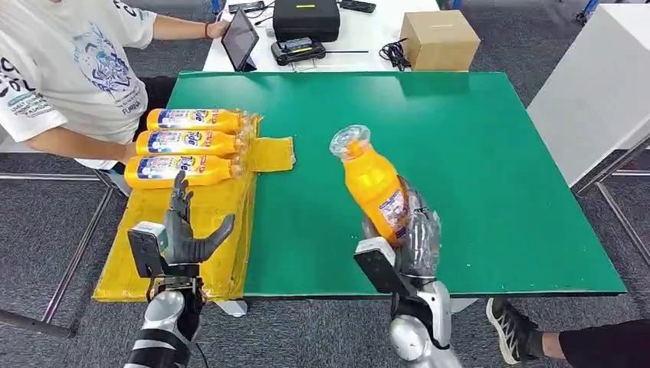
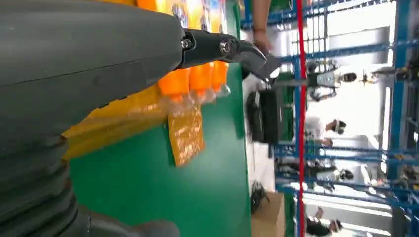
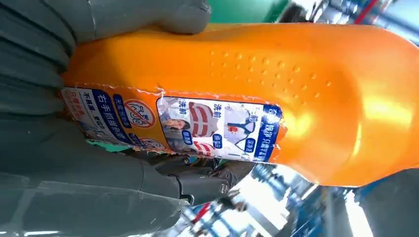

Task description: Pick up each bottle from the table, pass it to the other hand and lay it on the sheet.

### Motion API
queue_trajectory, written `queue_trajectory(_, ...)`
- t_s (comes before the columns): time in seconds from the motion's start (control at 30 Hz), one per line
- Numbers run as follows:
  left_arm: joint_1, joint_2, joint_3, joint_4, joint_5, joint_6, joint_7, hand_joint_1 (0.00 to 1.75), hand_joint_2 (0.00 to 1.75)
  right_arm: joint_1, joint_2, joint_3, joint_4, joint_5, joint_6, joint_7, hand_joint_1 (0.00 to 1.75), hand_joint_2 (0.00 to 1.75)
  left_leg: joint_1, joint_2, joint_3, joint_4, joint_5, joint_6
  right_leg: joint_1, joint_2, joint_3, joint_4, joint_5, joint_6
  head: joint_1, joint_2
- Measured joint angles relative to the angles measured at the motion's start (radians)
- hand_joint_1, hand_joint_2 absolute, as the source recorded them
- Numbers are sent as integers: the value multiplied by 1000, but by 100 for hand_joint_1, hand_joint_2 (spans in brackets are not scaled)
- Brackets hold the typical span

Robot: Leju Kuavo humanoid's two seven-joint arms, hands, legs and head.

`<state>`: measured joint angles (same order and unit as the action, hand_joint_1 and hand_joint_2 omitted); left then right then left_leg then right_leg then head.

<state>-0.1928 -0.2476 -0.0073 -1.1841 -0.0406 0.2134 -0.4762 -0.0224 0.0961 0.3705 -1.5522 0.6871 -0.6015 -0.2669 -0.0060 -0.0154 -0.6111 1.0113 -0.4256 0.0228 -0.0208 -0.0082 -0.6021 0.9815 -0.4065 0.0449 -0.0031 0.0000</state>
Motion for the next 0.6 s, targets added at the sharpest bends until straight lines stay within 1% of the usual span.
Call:
queue_trajectory(0.1, 0, 0, -20, 0, 70, -79, 41, 0, 175, 27, 28, -42, -14, -33, -6, -48, 175, 175, 0, 0, 0, 0, 0, 0, 0, 0, 0, 0, 0, 0, 0, 0)
queue_trajectory(0.2, 3, 0, -51, 0, 174, -201, 107, 0, 175, 47, 43, -74, -13, -74, 5, -93, 175, 175, 0, 0, 0, 0, 0, 0, 0, 0, 0, 0, 0, 0, 0, 0)
queue_trajectory(0.27, 5, 0, -69, 0, 195, -230, 122, 0, 175, 56, 49, -85, -9, -78, 11, -103, 175, 175, 0, 0, 0, 0, 0, 0, 0, 0, 0, 0, 0, 0, 0, 0)
queue_trajectory(0.3, 6, 1, -75, 0, 208, -246, 129, 0, 175, 59, 51, -89, -7, -83, 19, -106, 175, 175, 0, 0, 0, 0, 0, 0, 0, 1, 0, 0, 0, 0, 0, 0)
queue_trajectory(0.47, 18, 17, -142, 1, 336, -434, 186, 0, 175, 58, 66, -92, 50, -84, 101, -144, 175, 175, 0, 0, 0, 0, 0, 0, 0, 1, 0, 0, 0, 0, 0, 0)
queue_trajectory(0.53, 19, 23, -171, 1, 355, -460, 194, 0, 175, 55, 78, -85, 97, -80, 115, -157, 175, 175, 0, 0, 0, 0, 0, 0, 0, 1, 0, 0, 0, 0, 0, 0)
queue_trajectory(0.6, 20, 29, -188, 1, 360, -465, 195, 0, 175, 56, 86, -79, 126, -78, 120, -161, 171, 175, 0, 0, 0, 0, 0, 0, 0, 1, 0, 0, 0, 0, 0, 0)
